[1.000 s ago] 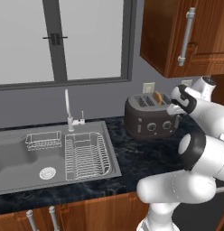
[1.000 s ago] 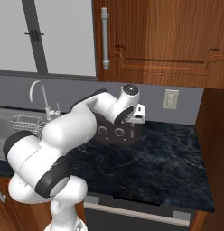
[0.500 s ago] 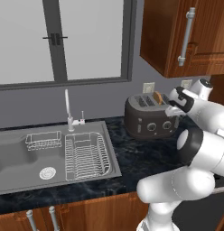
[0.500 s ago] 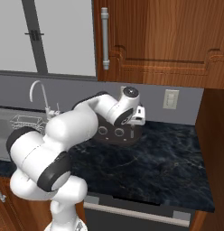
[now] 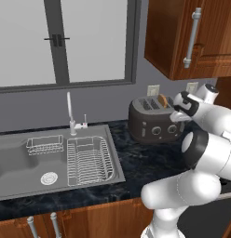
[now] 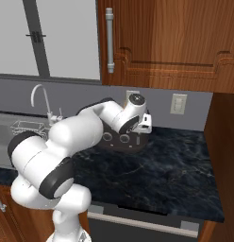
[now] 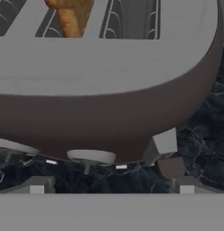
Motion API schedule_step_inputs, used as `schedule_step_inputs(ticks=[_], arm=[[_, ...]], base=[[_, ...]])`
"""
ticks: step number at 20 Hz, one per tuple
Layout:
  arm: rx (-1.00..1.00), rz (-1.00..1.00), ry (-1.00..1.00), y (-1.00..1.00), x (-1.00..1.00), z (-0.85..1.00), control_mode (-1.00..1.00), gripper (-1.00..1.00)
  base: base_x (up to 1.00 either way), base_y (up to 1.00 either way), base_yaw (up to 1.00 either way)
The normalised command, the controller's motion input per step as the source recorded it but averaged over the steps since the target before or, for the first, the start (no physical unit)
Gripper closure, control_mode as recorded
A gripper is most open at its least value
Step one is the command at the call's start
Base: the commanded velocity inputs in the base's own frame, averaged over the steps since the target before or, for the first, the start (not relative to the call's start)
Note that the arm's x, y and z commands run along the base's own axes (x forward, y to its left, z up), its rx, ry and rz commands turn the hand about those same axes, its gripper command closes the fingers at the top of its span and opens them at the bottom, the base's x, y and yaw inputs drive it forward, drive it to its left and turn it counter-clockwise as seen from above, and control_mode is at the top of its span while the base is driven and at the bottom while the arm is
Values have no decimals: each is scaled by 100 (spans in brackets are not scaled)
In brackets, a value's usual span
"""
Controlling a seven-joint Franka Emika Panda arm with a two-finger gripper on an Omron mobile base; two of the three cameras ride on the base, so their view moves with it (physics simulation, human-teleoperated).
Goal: Start the toaster. Once the lever pops up, take the bread to the plate on the dining counter.
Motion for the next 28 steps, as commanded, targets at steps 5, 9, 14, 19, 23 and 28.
schedule_step_inputs(ticks=[5, 9, 14, 19, 23, 28], arm=[[0, 0, 0, 0, 0, -17, -100, -100], [0, 0, 0, 0, 0, -13, -100, -100], [0, 0, 0, 0, 0, -10, -100, -100], [0, 0, 0, 0, 0, 0, -100, -100], [0, 0, 0, 0, 0, -1, -100, -100], [0, 0, 0, 0, 0, -11, -100, -100]], base=[[0, 0, 0], [0, 0, 0], [0, 0, 0], [0, 0, 0], [0, 0, 0], [0, 0, 0]])
